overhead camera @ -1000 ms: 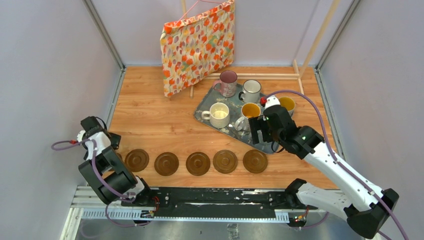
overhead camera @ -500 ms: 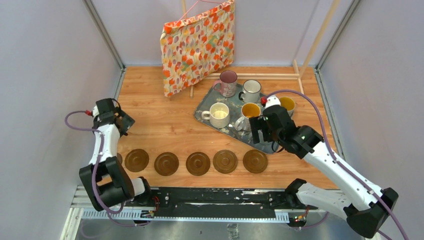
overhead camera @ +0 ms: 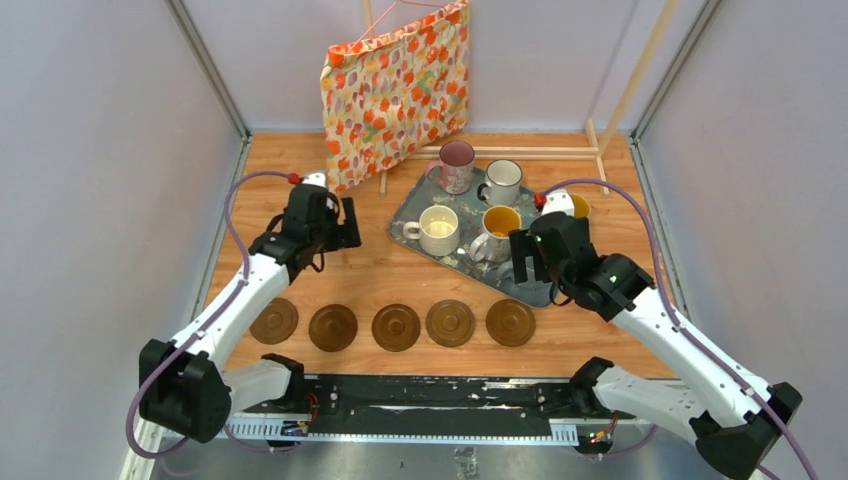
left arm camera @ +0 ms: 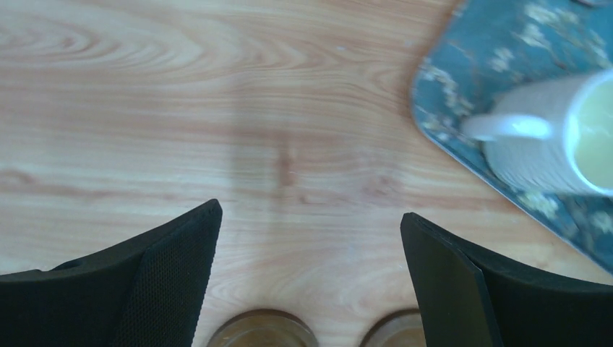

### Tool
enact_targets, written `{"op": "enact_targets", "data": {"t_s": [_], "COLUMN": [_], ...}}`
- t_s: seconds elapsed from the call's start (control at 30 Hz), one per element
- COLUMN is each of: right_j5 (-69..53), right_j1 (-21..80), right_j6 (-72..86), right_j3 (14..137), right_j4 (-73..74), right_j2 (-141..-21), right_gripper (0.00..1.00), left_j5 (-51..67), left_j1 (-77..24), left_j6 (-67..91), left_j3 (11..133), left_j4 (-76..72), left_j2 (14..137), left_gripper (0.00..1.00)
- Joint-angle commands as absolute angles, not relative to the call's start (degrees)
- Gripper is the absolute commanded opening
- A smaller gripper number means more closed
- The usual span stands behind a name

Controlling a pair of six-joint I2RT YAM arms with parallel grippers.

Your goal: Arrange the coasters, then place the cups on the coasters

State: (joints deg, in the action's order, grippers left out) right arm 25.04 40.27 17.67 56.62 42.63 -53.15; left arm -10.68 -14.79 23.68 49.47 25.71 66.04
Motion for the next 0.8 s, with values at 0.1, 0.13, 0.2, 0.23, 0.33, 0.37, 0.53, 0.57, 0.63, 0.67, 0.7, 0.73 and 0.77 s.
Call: {"op": "enact_targets", "data": {"t_s": [0.1, 0.13, 0.2, 0.23, 0.33, 0.37, 0.53, 0.57, 0.63, 0.67, 0.7, 0.73, 0.77], "right_j5": [31.02, 31.33, 32.05, 32.41, 33.57, 33.95, 36.46, 36.96, 37.74, 38.02, 38.24, 38.63, 39.01], "right_j1": [40.77, 40.67, 40.54, 40.54, 40.52, 40.54, 40.56, 40.59, 40.52, 40.56, 40.52, 40.57, 40.52], "right_j6": [21.15, 21.65, 22.63, 22.93, 23.42, 23.39, 23.24, 23.24, 23.18, 23.0, 22.89, 22.81, 22.84], "right_j3": [58.38, 58.44, 58.63, 58.69, 59.01, 59.18, 60.86, 61.6, 62.55, 62.96, 63.34, 63.7, 63.98], "right_j4": [46.24, 46.61, 47.28, 47.55, 48.43, 48.69, 50.77, 51.2, 51.7, 51.77, 51.81, 51.98, 52.09], "right_j2": [-50.79, -50.71, -50.29, -49.85, -48.7, -48.29, -46.28, -45.81, -44.74, -44.11, -43.52, -42.75, -41.8], "right_gripper": [1.0, 1.0, 1.0, 1.0, 1.0, 1.0, 1.0, 1.0, 1.0, 0.99, 0.99, 0.99, 0.98], "left_j5": [-8.79, -8.18, -7.86, -7.99, -8.8, -8.99, -8.11, -7.97, -7.47, -6.91, -6.23, -5.29, -4.94], "left_j1": [-28.89, -30.85, -34.97, -36.99, -42.85, -44.54, -53.38, -55.09, -58.02, -59.37, -60.46, -61.53, -62.63], "left_j6": [20.82, 20.77, 20.44, 20.29, 19.22, 18.76, 17.81, 17.43, 16.83, 16.39, 15.85, 15.07, 14.28], "left_j3": [51.06, 51.02, 51.22, 51.62, 53.5, 54.09, 58.08, 59.05, 61.23, 62.59, 64.03, 65.26, 66.48], "left_j4": [19.32, 18.06, 15.86, 15.04, 12.76, 12.02, 8.1, 7.34, 5.98, 5.57, 5.28, 4.8, 4.35], "left_j2": [64.91, 65.21, 66.49, 67.4, 70.66, 71.75, 78.06, 80.23, 83.99, 86.15, 88.07, 89.9, 91.48], "left_gripper": [1.0, 1.0, 1.0, 1.0, 1.0, 1.0, 1.0, 1.0, 1.0, 1.0, 1.0, 1.0, 1.0]}}
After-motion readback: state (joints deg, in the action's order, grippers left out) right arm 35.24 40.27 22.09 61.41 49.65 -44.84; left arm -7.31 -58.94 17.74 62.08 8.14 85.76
